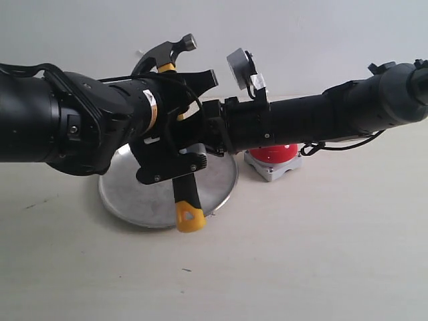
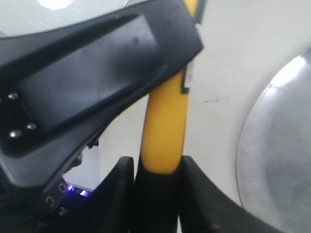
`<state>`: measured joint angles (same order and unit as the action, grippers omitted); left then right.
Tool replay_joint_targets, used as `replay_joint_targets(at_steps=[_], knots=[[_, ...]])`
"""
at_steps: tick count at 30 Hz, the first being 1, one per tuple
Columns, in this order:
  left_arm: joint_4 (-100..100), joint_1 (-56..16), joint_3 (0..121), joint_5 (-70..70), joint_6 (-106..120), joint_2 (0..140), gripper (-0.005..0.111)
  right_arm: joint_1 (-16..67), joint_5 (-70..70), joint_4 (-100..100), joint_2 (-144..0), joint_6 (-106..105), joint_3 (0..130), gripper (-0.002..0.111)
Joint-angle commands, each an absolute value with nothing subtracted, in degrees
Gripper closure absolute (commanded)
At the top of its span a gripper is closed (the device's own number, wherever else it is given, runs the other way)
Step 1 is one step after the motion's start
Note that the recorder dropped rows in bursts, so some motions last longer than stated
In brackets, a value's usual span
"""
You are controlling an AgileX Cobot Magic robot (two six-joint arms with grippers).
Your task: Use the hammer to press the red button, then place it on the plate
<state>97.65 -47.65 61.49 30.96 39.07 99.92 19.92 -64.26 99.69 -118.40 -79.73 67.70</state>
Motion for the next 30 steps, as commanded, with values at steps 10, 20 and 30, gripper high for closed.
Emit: replay_joint_targets(at_steps=[10, 20, 30], knots=[[99.9, -48.0, 62.1, 32.5, 38.4, 99.0, 0.107, 20.0, -63.7, 99.9, -118.7, -80.2, 67.7, 0.108], [99.9, -48.0, 62.1, 32.7, 28.3, 99.0, 0.106, 20.0, -63.7, 99.9, -118.7, -80.8, 67.7, 0.108], [99.9, -48.0, 62.1, 31.4, 28.7, 99.0, 0.049, 20.0, -65.9, 99.9, -118.7, -81.4, 67.7, 0.108]])
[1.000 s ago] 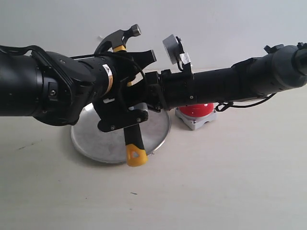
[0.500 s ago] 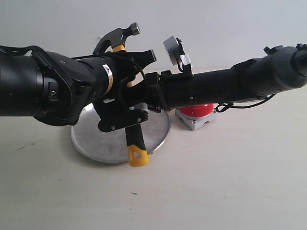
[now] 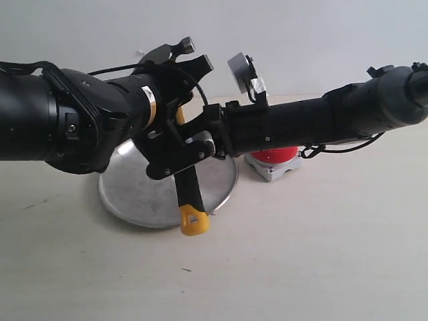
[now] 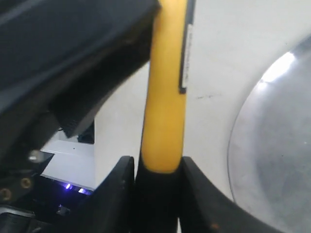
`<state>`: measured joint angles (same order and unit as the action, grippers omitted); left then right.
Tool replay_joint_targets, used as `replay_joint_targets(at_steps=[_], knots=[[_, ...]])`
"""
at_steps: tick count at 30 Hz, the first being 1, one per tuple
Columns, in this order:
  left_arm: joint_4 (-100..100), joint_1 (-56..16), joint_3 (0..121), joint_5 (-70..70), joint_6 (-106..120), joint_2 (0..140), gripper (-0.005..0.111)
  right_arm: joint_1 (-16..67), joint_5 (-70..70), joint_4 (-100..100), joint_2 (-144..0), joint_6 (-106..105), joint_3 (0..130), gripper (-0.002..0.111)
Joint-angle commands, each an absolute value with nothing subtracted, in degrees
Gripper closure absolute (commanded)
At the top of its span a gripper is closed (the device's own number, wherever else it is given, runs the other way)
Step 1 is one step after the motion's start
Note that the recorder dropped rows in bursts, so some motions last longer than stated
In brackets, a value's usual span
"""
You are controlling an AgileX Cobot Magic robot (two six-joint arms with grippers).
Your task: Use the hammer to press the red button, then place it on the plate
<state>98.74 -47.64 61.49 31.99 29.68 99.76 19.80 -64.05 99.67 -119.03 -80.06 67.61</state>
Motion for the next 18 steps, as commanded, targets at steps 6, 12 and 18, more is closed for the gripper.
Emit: replay_joint_targets(at_steps=[6, 12, 18], knots=[[99.9, -48.0, 62.1, 39.2, 24.5, 98.4, 0.044, 19.7, -65.8, 99.9, -118.7, -81.6, 67.7, 0.108], [99.9, -48.0, 62.1, 41.7, 17.5, 93.6, 0.044, 19.5, -65.6, 99.9, -118.7, -82.4, 67.7, 0.108], [99.9, -47.9, 62.1, 41.7, -2.2, 86.6, 0.045, 18.6, -63.4, 99.9, -118.7, -82.4, 67.7, 0.108]])
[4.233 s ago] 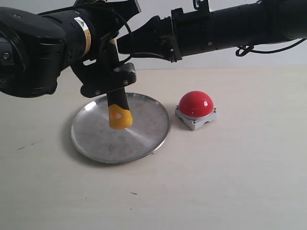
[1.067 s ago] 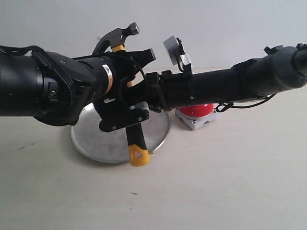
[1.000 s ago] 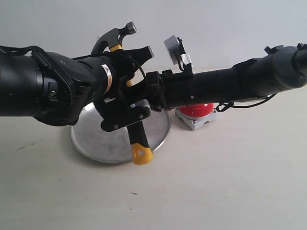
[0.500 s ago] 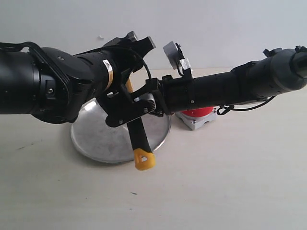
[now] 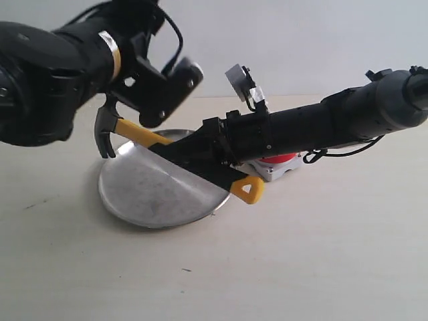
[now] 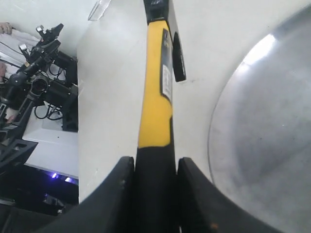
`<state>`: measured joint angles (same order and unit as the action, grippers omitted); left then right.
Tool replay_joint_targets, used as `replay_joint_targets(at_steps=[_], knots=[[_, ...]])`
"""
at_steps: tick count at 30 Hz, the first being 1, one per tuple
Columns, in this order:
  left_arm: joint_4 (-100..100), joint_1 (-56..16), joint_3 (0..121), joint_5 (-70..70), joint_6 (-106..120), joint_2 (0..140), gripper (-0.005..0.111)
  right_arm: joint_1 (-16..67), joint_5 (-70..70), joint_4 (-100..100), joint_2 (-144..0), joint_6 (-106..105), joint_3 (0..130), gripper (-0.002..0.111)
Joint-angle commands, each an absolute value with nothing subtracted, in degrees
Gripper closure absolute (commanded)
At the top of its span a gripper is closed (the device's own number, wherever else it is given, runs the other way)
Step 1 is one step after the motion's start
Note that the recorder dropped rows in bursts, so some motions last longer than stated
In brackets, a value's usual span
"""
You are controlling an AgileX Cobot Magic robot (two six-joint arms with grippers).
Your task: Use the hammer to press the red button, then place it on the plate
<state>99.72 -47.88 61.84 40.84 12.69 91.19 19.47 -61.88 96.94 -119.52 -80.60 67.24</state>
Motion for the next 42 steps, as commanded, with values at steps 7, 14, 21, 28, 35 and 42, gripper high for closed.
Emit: replay_joint_targets(at_steps=[7, 14, 21, 28, 35, 42], knots=[[97.3, -47.9, 62.1, 36.6, -44.2, 80.3, 0.045, 14.5, -62.2, 99.9, -118.3, -82.1, 70.7, 0.108], [89.8, -47.9, 61.5, 28.0, -72.6, 81.6, 0.045, 12.3, -63.3, 99.9, -114.3, -82.8, 71.8, 0.108], [86.0, -41.4, 60.3, 14.1, -86.9, 86.0, 0.045, 12.3, -54.8, 99.9, -107.3, -83.2, 71.9, 0.108], [84.3, -25.9, 56.1, -16.6, -97.9, 86.7, 0.045, 12.2, -47.9, 99.9, -103.0, -85.0, 71.9, 0.108], [69.0, -11.3, 51.6, -48.8, -86.8, 89.6, 0.045, 12.2, -50.1, 99.9, -102.3, -84.8, 71.9, 0.108], [59.5, -8.3, 49.3, -70.0, -77.5, 101.2, 0.045, 12.3, -53.6, 99.9, -102.3, -85.0, 71.9, 0.108]])
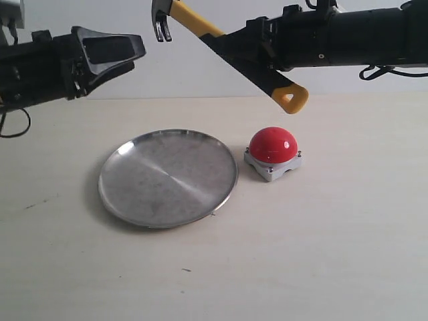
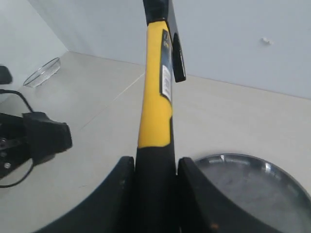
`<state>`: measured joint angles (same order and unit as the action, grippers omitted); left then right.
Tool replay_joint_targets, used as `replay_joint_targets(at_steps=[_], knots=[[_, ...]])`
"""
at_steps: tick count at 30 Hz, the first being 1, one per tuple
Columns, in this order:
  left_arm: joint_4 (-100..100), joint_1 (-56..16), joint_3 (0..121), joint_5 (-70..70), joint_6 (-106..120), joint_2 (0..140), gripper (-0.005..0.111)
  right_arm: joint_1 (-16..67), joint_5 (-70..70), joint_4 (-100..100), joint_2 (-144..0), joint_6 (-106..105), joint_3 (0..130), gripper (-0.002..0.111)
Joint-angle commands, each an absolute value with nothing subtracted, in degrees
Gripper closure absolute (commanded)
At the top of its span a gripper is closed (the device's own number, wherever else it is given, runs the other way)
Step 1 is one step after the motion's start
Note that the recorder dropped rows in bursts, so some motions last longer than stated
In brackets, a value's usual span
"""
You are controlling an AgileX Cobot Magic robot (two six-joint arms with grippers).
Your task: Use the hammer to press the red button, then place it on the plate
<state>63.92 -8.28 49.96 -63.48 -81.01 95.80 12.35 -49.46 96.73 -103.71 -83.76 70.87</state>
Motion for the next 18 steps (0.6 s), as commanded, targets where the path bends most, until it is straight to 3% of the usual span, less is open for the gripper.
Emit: replay_joint_targets(at_steps=[1, 7, 18], knots=[[58.4, -8.6, 49.3, -70.0, -76.4, 102.7, 0.045, 12.3, -53.6, 99.9, -102.3, -84.7, 71.9, 0.108], [51.7, -10.3, 49.5, -70.0, -72.0, 109.8, 0.045, 12.3, -55.5, 99.9, -102.3, -83.1, 71.9, 0.108], [45.7, -16.1, 53.4, -70.0, -71.1, 110.5, 0.045, 13.9, -55.0, 99.9, -104.8, -78.8, 71.9, 0.108]])
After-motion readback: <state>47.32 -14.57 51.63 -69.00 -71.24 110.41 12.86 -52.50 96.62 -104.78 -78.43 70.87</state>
